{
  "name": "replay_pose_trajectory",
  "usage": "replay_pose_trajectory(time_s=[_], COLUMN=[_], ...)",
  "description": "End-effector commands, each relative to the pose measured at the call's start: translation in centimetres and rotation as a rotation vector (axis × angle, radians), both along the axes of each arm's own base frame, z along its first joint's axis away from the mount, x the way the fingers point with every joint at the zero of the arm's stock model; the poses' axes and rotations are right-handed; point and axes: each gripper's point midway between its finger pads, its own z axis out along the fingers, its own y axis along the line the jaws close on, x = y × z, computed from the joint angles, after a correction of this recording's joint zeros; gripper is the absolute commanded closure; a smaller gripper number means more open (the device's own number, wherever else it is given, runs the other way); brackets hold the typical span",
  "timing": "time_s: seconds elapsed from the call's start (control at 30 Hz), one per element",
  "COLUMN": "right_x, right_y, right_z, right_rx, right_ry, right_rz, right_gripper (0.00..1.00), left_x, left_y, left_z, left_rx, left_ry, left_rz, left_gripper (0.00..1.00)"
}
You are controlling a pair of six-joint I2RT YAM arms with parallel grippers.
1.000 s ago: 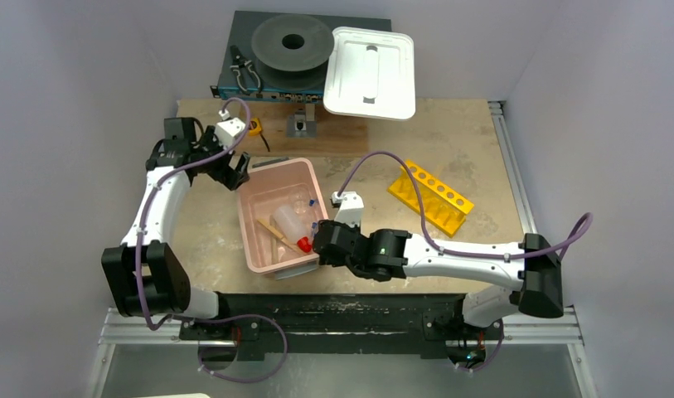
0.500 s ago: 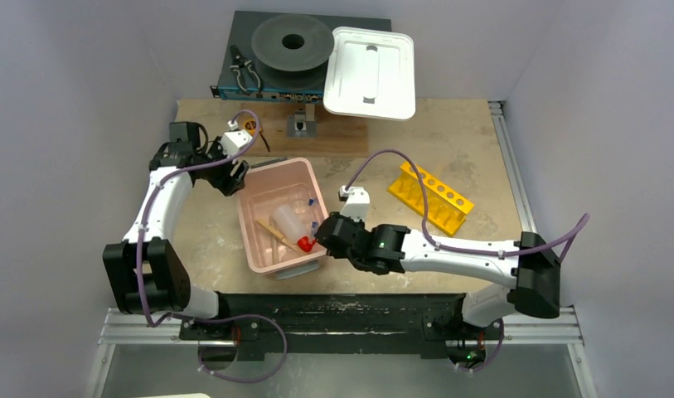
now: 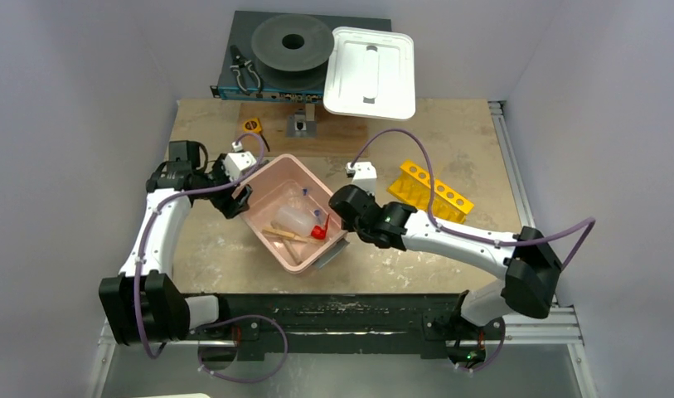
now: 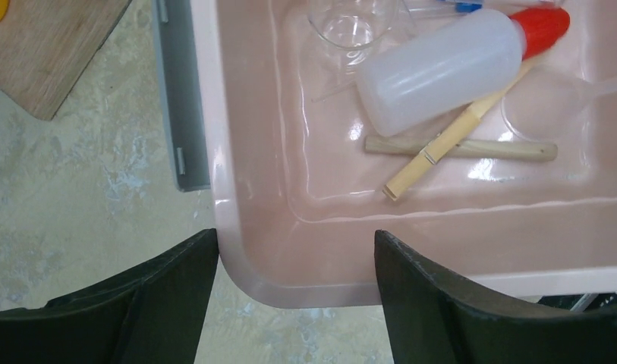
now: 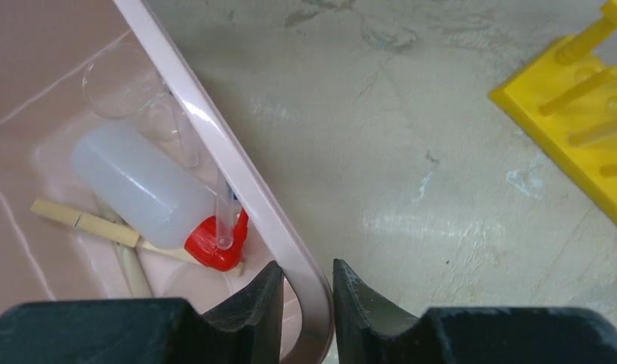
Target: Organize the chemistry lab equipment
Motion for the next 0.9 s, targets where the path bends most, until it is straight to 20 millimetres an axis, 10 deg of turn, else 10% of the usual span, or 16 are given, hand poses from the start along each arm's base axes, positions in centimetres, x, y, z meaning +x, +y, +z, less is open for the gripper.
replay_pose_trajectory(time_s=[0.0, 0.63, 0.87], right_x=[3.5, 11.5, 12.2], right_y=[-0.3, -1.1, -1.5], right_z=[0.7, 1.7, 3.2], right_rx=[-0.069, -0.168, -0.172], right_ry=[-0.063, -0.122, -0.153], right_rz=[-0.019, -0.048, -0.056], right_gripper=[0.78, 0.64, 0.54], left_x=[-4.5, -14.6, -12.3], left_y=[-1.0, -4.7, -4.2], left_z=[-1.1, -0.4, 0.5], left_rx=[-0.018, -0.172, -0.152], left_ry=[0.074, 0.225, 0.148], left_rz=[-0.091, -0.295, -0.209], left_gripper=[0.25, 0.05, 0.03])
